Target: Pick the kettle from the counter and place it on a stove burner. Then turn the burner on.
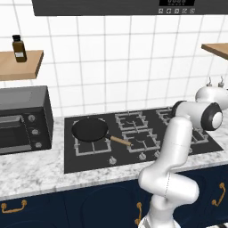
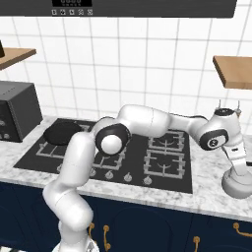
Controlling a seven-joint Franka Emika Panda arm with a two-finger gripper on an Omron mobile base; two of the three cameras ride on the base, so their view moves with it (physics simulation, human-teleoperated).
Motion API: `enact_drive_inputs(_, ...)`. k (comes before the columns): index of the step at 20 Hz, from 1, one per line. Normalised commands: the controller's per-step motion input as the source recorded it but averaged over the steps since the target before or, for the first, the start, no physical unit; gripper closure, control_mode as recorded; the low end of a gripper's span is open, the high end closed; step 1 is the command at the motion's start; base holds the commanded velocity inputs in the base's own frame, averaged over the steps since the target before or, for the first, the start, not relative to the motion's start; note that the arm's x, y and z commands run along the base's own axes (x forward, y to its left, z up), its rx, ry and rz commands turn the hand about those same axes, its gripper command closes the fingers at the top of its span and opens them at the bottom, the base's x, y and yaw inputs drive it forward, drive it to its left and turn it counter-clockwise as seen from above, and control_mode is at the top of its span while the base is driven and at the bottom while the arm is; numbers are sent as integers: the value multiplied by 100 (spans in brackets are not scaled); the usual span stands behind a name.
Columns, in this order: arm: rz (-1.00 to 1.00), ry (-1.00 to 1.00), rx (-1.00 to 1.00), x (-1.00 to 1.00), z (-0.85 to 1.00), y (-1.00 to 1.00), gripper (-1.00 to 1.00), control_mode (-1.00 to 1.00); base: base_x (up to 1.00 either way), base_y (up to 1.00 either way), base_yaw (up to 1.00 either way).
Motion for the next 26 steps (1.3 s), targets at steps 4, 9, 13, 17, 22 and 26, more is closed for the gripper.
enact_drive_inputs(4,-1,0,0,1,-9,0,100,-100,0,0,0)
enact_drive_inputs(9,0,0,0,2,0,0,100,-100,0,0,0)
enact_drive_inputs(13,0,0,0,1,0,0,100,-100,0,0,0)
enact_drive_inputs(17,0,-10,0,-37,4,12,100,-100,0,0,0)
enact_drive_inputs(22,0,-21,0,-42,51,26,100,-100,0,0,0)
enact_drive_inputs(26,0,-25,-5,-30,64,56,100,-100,0,0,0)
